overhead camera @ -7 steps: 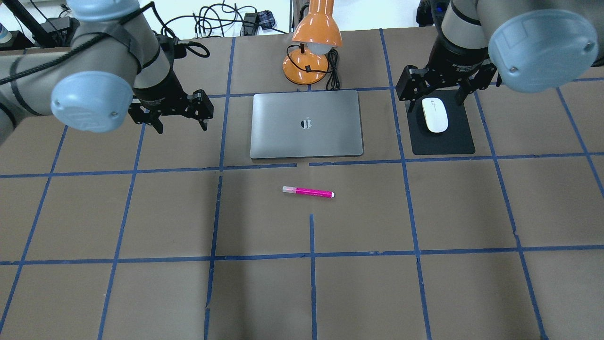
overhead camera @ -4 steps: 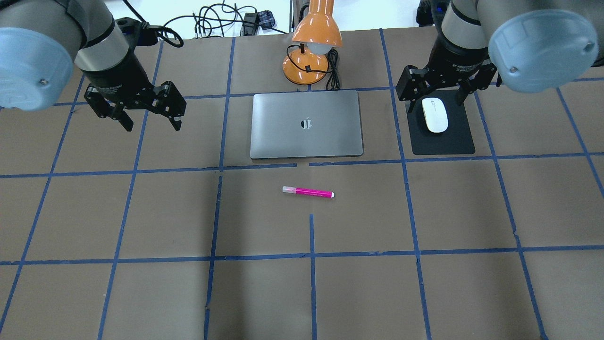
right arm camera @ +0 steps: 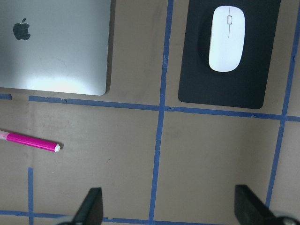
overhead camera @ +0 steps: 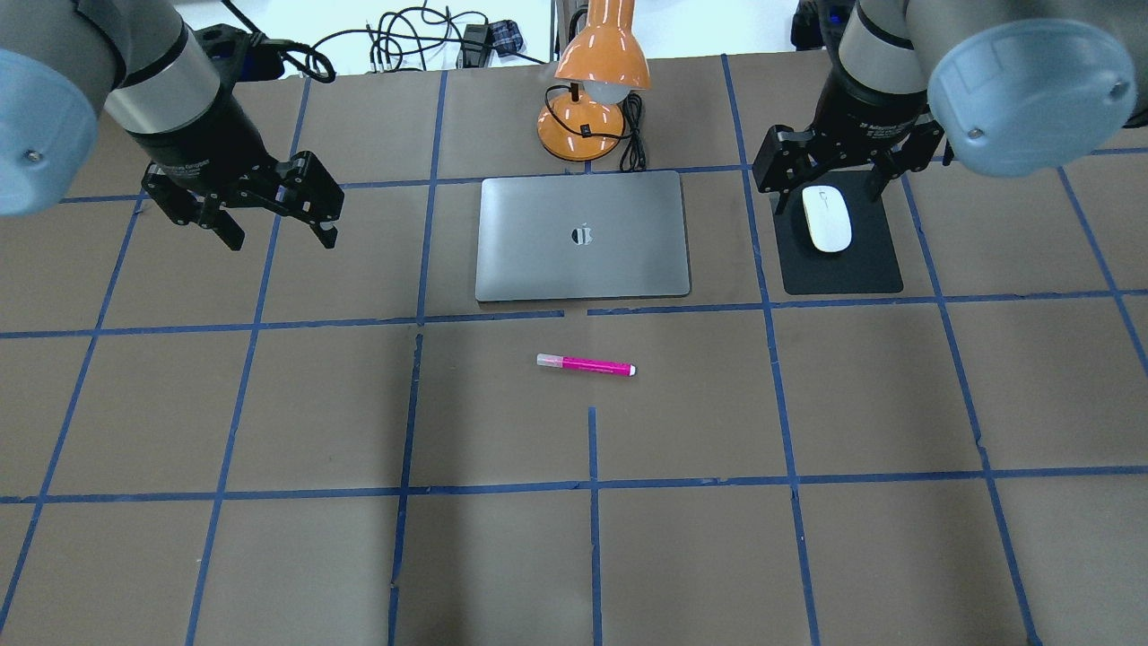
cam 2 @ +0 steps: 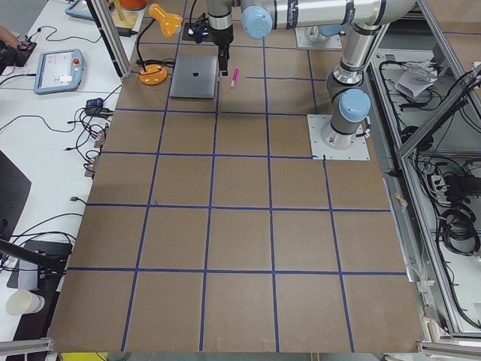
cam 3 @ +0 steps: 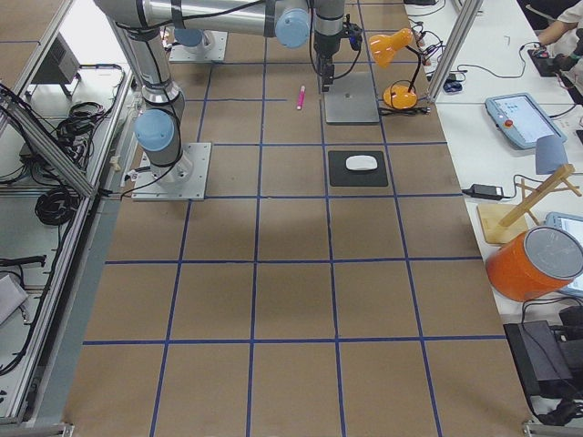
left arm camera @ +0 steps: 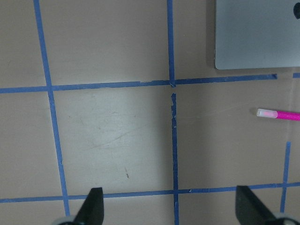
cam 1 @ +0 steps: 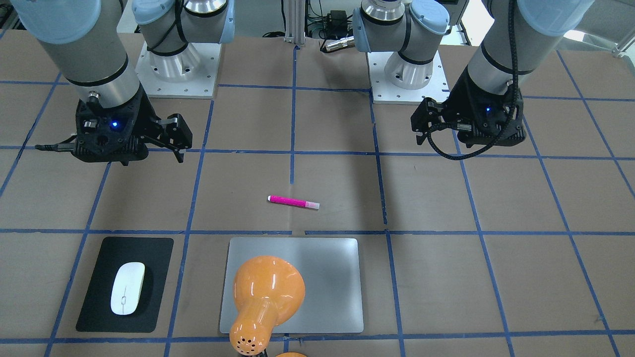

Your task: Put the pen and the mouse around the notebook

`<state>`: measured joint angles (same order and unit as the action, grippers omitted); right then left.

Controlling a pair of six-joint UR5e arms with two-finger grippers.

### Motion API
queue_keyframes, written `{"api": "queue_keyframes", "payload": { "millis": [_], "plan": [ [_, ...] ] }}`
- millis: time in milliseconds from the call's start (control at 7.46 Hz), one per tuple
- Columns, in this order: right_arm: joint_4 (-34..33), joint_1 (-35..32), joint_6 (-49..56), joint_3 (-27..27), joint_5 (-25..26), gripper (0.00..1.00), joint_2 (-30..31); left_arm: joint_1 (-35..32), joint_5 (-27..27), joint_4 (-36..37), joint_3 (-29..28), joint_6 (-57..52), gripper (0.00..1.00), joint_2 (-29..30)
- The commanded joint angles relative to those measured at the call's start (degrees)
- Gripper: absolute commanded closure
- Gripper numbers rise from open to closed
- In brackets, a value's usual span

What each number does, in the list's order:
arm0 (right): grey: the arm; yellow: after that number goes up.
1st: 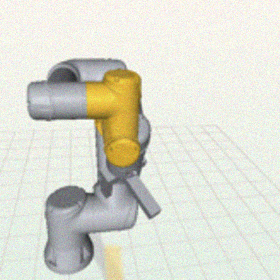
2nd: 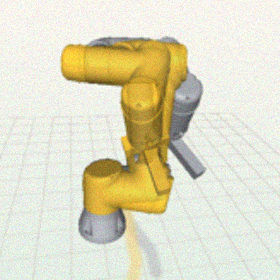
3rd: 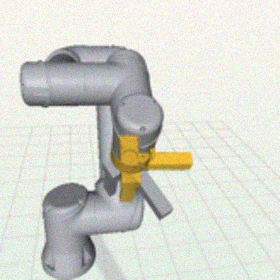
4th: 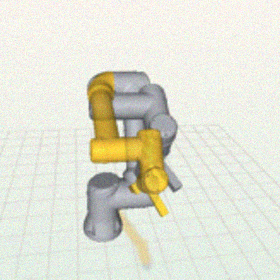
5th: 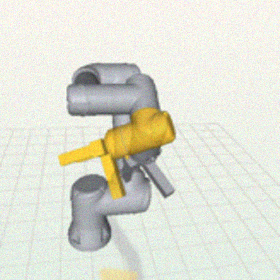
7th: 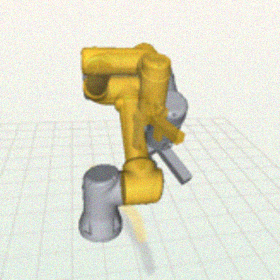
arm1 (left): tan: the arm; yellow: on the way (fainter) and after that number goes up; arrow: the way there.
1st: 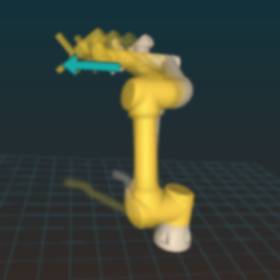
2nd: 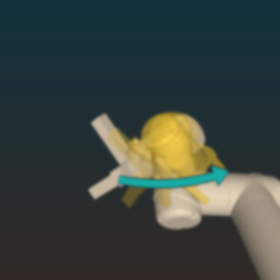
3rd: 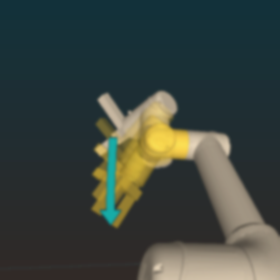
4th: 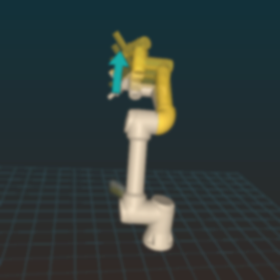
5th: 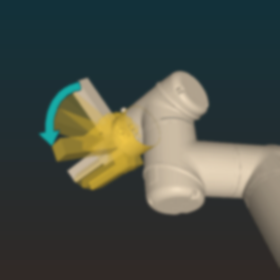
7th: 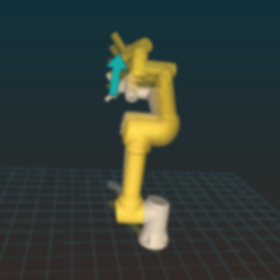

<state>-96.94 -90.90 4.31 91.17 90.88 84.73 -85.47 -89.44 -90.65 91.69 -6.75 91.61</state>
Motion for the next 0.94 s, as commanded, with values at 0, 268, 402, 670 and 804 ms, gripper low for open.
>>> {"api": "queue_keyframes", "payload": {
  "millis": [0, 268, 402, 670, 804],
  "plan": [
    [0.0, 0.02, 0.0, 0.06, 0.0, 0.0, 0.0, -0.05, -0.03, 0.12, 0.6, -0.02, 0.0, -0.03],
    [0.0, 0.02, 0.0, 0.06, 0.0, 0.0, 0.0, 0.04, 0.14, 0.73, 0.6, -0.02, 0.0, 0.23],
    [0.0, 0.02, 0.0, 0.06, 0.0, 0.0, 0.0, 0.13, -0.03, 0.56, 0.69, -0.02, 0.0, 0.15],
    [0.0, 0.02, 0.0, 0.06, 0.0, 0.0, 0.0, 0.04, -0.12, 0.74, 0.43, -0.02, 0.0, 0.15],
    [0.0, 0.02, 0.0, 0.06, 0.0, 0.0, 0.0, 0.04, -0.21, 0.74, 0.6, -0.02, 0.0, 0.15]
  ]
}}
